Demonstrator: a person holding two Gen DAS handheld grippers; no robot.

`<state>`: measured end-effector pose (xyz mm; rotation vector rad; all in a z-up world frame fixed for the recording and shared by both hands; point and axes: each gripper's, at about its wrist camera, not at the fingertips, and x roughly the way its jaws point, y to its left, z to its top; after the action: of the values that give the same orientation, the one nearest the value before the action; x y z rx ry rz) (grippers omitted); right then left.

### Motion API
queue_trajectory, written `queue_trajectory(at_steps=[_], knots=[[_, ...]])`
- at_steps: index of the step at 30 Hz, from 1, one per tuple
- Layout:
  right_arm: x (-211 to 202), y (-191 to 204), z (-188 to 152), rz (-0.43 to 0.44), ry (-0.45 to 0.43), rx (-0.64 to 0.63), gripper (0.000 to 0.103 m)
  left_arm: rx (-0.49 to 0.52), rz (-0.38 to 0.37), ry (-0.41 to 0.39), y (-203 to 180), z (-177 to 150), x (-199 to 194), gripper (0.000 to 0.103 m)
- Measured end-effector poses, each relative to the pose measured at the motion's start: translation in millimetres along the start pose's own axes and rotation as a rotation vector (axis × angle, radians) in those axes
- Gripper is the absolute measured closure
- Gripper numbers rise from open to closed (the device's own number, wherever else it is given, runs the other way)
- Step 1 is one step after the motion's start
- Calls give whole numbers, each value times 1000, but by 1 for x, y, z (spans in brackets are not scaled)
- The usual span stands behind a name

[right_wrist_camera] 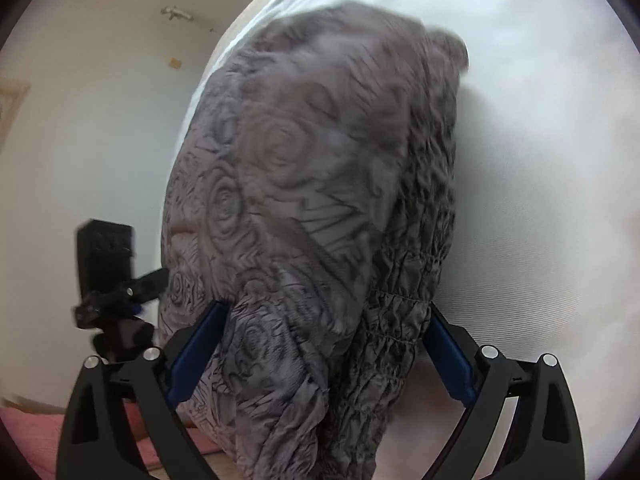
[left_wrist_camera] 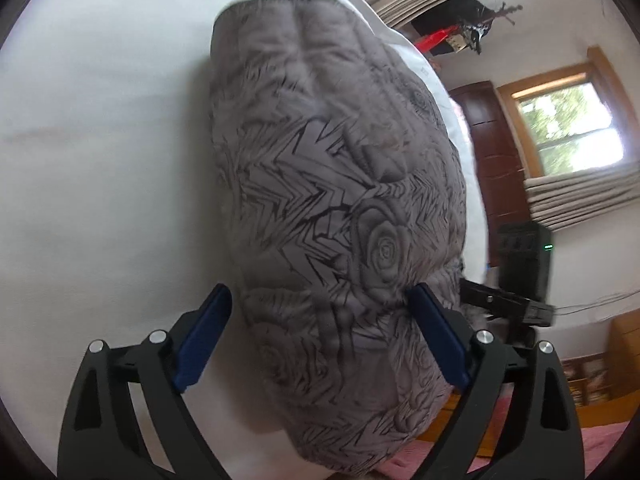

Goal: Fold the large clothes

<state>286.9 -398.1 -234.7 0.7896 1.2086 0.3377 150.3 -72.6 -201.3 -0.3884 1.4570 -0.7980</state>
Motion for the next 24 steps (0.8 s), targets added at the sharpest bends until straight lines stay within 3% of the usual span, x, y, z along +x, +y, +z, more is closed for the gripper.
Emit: queue_trajectory(at_steps=[3, 7, 12, 16, 24], knots=[[4, -4, 3, 31, 1, 2, 6, -9, -50, 15, -1, -2, 13, 11], [17, -2, 10, 108, 29, 7, 22, 35, -42, 14, -12, -8, 24, 13], [17, 10, 16, 85, 10, -46, 36, 53, -39, -7, -20, -12, 21, 32], [19, 34, 11, 63, -16, -120, 48, 74, -42, -51, -31, -12, 14, 37], [16, 82, 34, 81, -62, -258, 51, 104, -54, -193, -42, -2, -25, 38]])
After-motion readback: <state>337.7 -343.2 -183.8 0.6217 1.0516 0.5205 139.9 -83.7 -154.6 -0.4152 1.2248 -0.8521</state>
